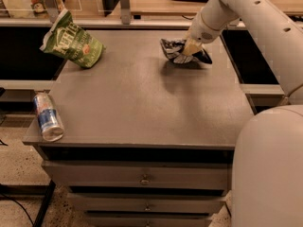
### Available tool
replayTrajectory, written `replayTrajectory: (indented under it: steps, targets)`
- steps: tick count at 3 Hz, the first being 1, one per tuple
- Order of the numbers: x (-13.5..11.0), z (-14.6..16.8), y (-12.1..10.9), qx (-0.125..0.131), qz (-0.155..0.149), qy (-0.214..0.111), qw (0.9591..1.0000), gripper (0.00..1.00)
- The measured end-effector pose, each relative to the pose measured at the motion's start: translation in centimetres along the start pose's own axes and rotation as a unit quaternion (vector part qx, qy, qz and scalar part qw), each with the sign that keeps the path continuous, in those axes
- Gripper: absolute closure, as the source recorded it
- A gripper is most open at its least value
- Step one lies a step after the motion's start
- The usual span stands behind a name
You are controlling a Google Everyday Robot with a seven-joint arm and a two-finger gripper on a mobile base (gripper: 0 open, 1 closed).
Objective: Move blue chip bag near green jalapeno chip bag
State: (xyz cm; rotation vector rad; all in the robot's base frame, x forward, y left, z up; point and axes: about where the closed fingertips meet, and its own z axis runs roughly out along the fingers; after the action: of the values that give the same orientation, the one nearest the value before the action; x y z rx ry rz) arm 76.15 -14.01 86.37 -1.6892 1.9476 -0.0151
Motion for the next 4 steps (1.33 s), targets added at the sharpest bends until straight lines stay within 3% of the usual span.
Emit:
replayTrajectory:
  steps: [1,2,4]
  targets:
    - [-6.4,-0.5,2.5,-0.03,-0.064,-0.039,0.9968,1.0]
    - [-11.0,-0.1,4.6,-0.054,-0.11,-0.06,0.9906,1.0]
    - [-16.4,1.9,6.6,-0.08,-0.152,-0.089,0.9812,1.0]
